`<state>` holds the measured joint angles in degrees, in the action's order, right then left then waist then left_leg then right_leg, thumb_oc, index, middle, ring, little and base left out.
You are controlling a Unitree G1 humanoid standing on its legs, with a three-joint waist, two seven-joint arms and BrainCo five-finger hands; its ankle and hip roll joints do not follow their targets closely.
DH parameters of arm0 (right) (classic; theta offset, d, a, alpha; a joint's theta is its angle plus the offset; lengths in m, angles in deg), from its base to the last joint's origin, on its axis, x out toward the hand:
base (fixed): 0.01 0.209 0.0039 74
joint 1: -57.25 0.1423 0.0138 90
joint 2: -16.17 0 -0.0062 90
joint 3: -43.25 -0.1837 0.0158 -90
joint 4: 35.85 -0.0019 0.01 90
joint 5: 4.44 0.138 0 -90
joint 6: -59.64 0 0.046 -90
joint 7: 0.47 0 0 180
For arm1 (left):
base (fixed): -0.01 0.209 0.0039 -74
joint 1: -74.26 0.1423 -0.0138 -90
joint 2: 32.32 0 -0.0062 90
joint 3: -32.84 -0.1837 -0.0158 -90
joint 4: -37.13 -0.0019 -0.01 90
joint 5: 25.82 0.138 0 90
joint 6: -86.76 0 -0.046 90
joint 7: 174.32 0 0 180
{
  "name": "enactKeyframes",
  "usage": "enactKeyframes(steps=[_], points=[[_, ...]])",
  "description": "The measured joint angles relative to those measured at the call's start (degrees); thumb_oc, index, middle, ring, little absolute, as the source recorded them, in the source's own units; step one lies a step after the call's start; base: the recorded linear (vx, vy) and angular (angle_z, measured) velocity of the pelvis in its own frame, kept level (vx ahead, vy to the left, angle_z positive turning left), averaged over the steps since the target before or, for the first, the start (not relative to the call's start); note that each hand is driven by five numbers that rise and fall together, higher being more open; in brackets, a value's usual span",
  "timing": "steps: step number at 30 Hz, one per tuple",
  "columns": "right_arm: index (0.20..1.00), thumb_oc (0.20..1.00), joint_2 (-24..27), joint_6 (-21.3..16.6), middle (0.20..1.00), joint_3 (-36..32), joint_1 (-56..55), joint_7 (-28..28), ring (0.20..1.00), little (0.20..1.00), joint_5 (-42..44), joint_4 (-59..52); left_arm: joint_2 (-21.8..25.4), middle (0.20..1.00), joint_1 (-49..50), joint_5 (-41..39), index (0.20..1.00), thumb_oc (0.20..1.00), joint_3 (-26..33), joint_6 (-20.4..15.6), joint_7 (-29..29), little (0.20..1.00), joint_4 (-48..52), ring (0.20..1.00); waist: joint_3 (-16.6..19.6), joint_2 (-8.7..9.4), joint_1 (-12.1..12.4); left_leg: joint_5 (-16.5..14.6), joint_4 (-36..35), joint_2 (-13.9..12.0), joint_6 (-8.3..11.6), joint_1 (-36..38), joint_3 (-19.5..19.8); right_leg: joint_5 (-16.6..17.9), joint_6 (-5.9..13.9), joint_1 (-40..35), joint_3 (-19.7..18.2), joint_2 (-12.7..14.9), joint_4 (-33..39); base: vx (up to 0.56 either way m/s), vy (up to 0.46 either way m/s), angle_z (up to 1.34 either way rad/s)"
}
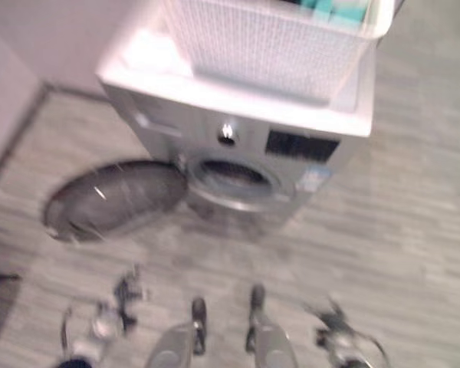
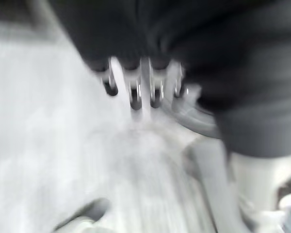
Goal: Grab the laundry basket,head to the washer,open it,put in the laundry and shut it.
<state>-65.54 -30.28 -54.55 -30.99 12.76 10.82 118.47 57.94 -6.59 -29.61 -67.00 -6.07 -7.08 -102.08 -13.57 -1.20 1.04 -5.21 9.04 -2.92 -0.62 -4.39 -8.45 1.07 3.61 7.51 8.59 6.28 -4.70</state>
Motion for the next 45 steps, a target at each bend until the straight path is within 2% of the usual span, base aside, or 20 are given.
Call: enactKeyframes(steps=[2, 4, 7, 11, 14, 16, 18, 22, 24, 25, 28, 30, 32, 33, 34, 36, 38, 40, 43, 45], points=[[1.0, 1.0, 6.21, 0.88, 1.0, -1.03, -1.5, -0.54, 1.0, 1.0, 0.55, -9.22, 0.19, 1.0, 0.3, -1.76, 1.0, 1.0, 2.25, 0.18, 1.97, 1.0, -4.35, 1.0, 1.97, -0.11, -0.52, -3.48, 4.88, 3.31, -4.77, -0.17, 0.4, -0.08, 1.29, 1.31, -0.96, 1.96, -2.36, 0.14, 0.216, -0.12], [1.0, 1.0, 9.39, -0.37, 1.0, -3.76, -1.78, 0.97, 1.0, 1.0, 0.83, -16.58, 1.03, 1.0, -1.52, -2.66, 1.0, 1.0, 4.58, 0.26, 2.53, 1.0, -6.53, 1.0, 3.97, 0.63, -1.87, -3.88, 2.63, 4.67, -3.79, -0.68, 1.48, 0.27, 2.76, 2.33, -1.32, 3.49, -3.27, 0.08, 0.138, 0.21], [1.0, 1.0, 10.85, -0.62, 1.0, -6.79, -1.58, 3.11, 1.0, 1.0, 0.73, -24.56, 3.05, 1.0, -4.68, -2.41, 1.0, 1.0, 3.49, 0.07, 3.24, 1.0, -8.66, 1.0, 6.6, 3.27, -1.96, -1.82, 0.97, 6.57, -5.41, 0.02, 1.86, 2.15, 3.94, 2.71, -3.03, 5.17, -5.83, 0.08, 0.118, 0.25], [1.0, 1.0, 14.35, -1.31, 1.0, -7.7, -1.49, 4.32, 1.0, 1.0, 0.3, -31.2, 2.82, 1.0, -5.24, -0.04, 1.0, 1.0, -2.79, 0.66, 4.91, 1.0, -10.2, 1.0, 6.33, 2.83, -2.13, -1.01, -0.07, 6.51, -6.92, 2.42, 3.15, 1.13, 3.53, 5.44, -4.69, 5.35, -16.13, 0.07, 0.014, 0.18], [1.0, 1.0, 21.38, -1.41, 1.0, -9.0, 0.49, 5.52, 1.0, 1.0, -2.12, -36.92, 0.62, 1.0, -5.1, 0.5, 1.0, 1.0, -2.87, 1.97, 6.12, 1.0, -10.55, 1.0, 5.33, 1.34, -2.36, -0.02, -1.97, 6.53, -7.7, 2.97, 5.38, -0.93, 4.25, 5.32, -5.79, 2.99, -9.46, 0.14, -0.051, 0.06], [1.0, 1.0, 23.87, -1.71, 1.0, -8.96, 3.32, 5.53, 1.0, 1.0, -2.95, -40.03, 0.05, 1.0, -6.16, 0.53, 1.0, 1.0, -2.77, 2.18, 6.36, 1.0, -11.01, 1.0, 4.24, 0.1, -2.71, 0.01, -2.43, 6.2, -7.76, 3.19, 6.34, -0.62, 4.63, 6.21, -10.12, 0.19, -3.21, 0.16, -0.072, 0.13], [1.0, 1.0, 24.73, -1.55, 1.0, -8.94, 5.2, 6.11, 1.0, 1.0, -3.71, -41.24, 0.77, 1.0, -7.54, 0.8, 1.0, 1.0, -2.71, 2.09, 6.31, 1.0, -10.92, 1.0, 3.34, 2.04, -3.28, -0.11, -3.24, 7.44, -7.44, 4.95, 7.56, 0.79, 6.04, 6.62, -13.48, -0.08, 2.44, 0.14, -0.125, 0.54], [1.0, 1.0, 26.23, -1.25, 1.0, -5.76, 12.24, 6.78, 1.0, 1.0, -4.54, -41.33, 0.59, 1.0, -7.84, 1.74, 1.0, 1.0, -4.04, 2.01, 6.26, 1.0, -10.43, 1.0, 3.92, 3.96, -3.47, -2.32, -3.01, 7.77, -3.91, 6.57, 10.44, 0.94, 6.22, 6.97, -12.6, 1.41, 4.1, 0.21, -0.174, 0.37], [1.0, 1.0, 28.88, -1.46, 1.0, -4.34, 15.09, 6.76, 1.0, 1.0, -4.99, -41.36, -0.61, 1.0, -8.55, 2.12, 1.0, 1.0, -5.04, 2.06, 6.29, 1.0, -10.52, 1.0, 3.88, 2.9, -3.6, -3.15, -3.02, 6.41, -2.85, 6.67, 12.82, 3.62, 6.19, 6.17, -11.18, 0.04, 3.84, 0.29, -0.228, 0.38], [1.0, 1.0, 30.41, -1.23, 1.0, -2.56, 16.93, 6.71, 1.0, 1.0, -4.91, -41.31, -1.32, 1.0, -8.75, 2.14, 1.0, 1.0, -5.16, 2.07, 6.29, 1.0, -10.64, 1.0, 3.88, 2.4, -3.64, -3.14, -3.98, 5.42, -2.69, 7.84, 13.84, 4.0, 5.85, 5.6, -11.07, -0.95, 3.18, 0.22, -0.182, 0.57], [1.0, 1.0, 35.75, -1.98, 1.0, 2.86, 24.49, 6.56, 1.0, 1.0, -4.93, -43.14, -3.8, 1.0, -9.9, 2.15, 1.0, 1.0, -7.23, 1.9, 6.33, 1.0, -12.59, 1.0, 4.73, 1.24, -2.95, -3.79, -6.44, 0.29, -0.45, 13.76, 16.09, 4.51, 0.47, 2.45, -10.54, -6.52, -0.83, 0.32, -0.383, 0.58], [1.0, 1.0, 36.65, -2.66, 1.0, 7.19, 31.36, 5.98, 1.0, 1.0, -4.69, -45.35, -4.85, 1.0, -12.49, 2.13, 1.0, 1.0, -6.96, 1.4, 6.29, 1.0, -18.3, 1.0, 5.05, 1.66, -4.37, -5.04, -0.67, -3.07, 2.48, 11.45, 19.39, 1.88, -2.77, 0.6, -5.46, -8.69, -2.09, 0.25, -0.458, 0.64], [1.0, 1.0, 35.95, -3.93, 1.0, 9.98, 34.89, 5.29, 1.0, 1.0, -4.52, -46.1, -4.23, 1.0, -14.38, 1.59, 1.0, 1.0, -3.94, 1.39, 6.35, 1.0, -20.97, 1.0, 6.37, 6.0, -3.82, -2.79, 17.34, -3.89, 5.51, 2.63, 16.97, -0.08, -2.8, -1.36, -2.07, -9.01, 0.07, 0.09, -0.416, 0.6], [1.0, 1.0, 36.86, -4.21, 1.0, 12.37, 37.07, 4.83, 1.0, 1.0, -4.33, -45.87, -3.45, 1.0, -14.79, 1.26, 1.0, 1.0, -3.77, 1.19, 6.13, 1.0, -20.0, 1.0, 6.81, 7.44, -2.73, -0.4, 27.68, -4.14, 6.66, -2.22, 15.83, 0.14, -5.08, -1.42, -1.41, -9.93, 0.03, 0.08, -0.457, 0.26], [1.0, 1.0, 37.33, -4.25, 1.0, 17.33, 42.16, 4.04, 1.0, 1.0, -4.29, -46.12, -1.5, 1.0, -15.23, 0.92, 1.0, 1.0, -4.22, 0.88, 6.26, 1.0, -17.04, 1.0, 6.61, 8.49, -1.54, 2.17, 37.91, -5.35, 3.42, -6.88, 15.8, 1.85, -8.24, -2.21, -1.61, -11.62, -0.06, 0.02, -0.168, -0.1], [1.0, 1.0, 35.97, -5.39, 1.0, 24.82, 49.46, 3.33, 1.0, 1.0, -4.33, -46.65, 0.53, 1.0, -15.46, 0.97, 1.0, 1.0, -5.04, 0.83, 6.15, 1.0, -16.74, 1.0, 6.35, 9.36, -0.01, 3.86, 49.05, -5.32, 2.61, -12.99, 16.87, 0.56, -11.43, -4.46, -1.49, -13.82, 0.25, 0.08, -0.148, -0.19], [1.0, 1.0, 36.18, -5.91, 1.0, 29.63, 52.63, 2.41, 1.0, 1.0, -4.33, -47.18, 1.69, 1.0, -15.3, 0.99, 1.0, 1.0, -5.06, 0.85, 6.12, 1.0, -16.85, 1.0, 5.97, 10.83, -0.35, 3.64, 45.27, -4.69, 2.88, -13.67, 15.62, 0.22, -11.52, -5.34, -1.48, -13.58, 1.21, 0.1, 0.007, 0.02], [1.0, 1.0, 36.64, -6.17, 1.0, 33.94, 56.88, 0.46, 1.0, 1.0, -4.31, -47.04, 2.24, 1.0, -14.4, 0.9, 1.0, 1.0, -5.25, 0.9, 6.18, 1.0, -16.59, 1.0, 6.24, 11.65, -0.36, 3.39, 30.95, -5.04, 2.85, -12.94, 13.12, 0.74, -10.69, -6.69, -1.41, -13.39, 3.54, 0.14, 0.105, 0.09], [1.0, 1.0, 38.46, -5.74, 1.0, 41.15, 60.87, -3.18, 1.0, 1.0, -4.19, -44.54, 1.44, 1.0, -13.76, 0.32, 1.0, 1.0, -7.52, 0.47, 6.29, 1.0, -16.54, 1.0, 5.3, 10.6, 0.46, 6.66, -3.7, -2.81, 7.37, -6.69, 12.45, 0.88, -9.26, -7.58, -2.24, -12.2, 6.03, 0.16, 0.148, 0.03], [1.0, 1.0, 38.15, -4.93, 1.0, 45.86, 61.82, -5.3, 1.0, 1.0, -3.72, -40.6, 0.4, 1.0, -13.38, 0.15, 1.0, 1.0, -7.45, 0.5, 6.62, 1.0, -17.5, 1.0, 4.7, 8.51, 0.46, 8.56, -12.37, -3.29, 7.65, -3.67, 11.89, 1.99, -8.47, -9.65, -1.97, -12.77, 7.72, 0.17, 0.174, -0.13]])
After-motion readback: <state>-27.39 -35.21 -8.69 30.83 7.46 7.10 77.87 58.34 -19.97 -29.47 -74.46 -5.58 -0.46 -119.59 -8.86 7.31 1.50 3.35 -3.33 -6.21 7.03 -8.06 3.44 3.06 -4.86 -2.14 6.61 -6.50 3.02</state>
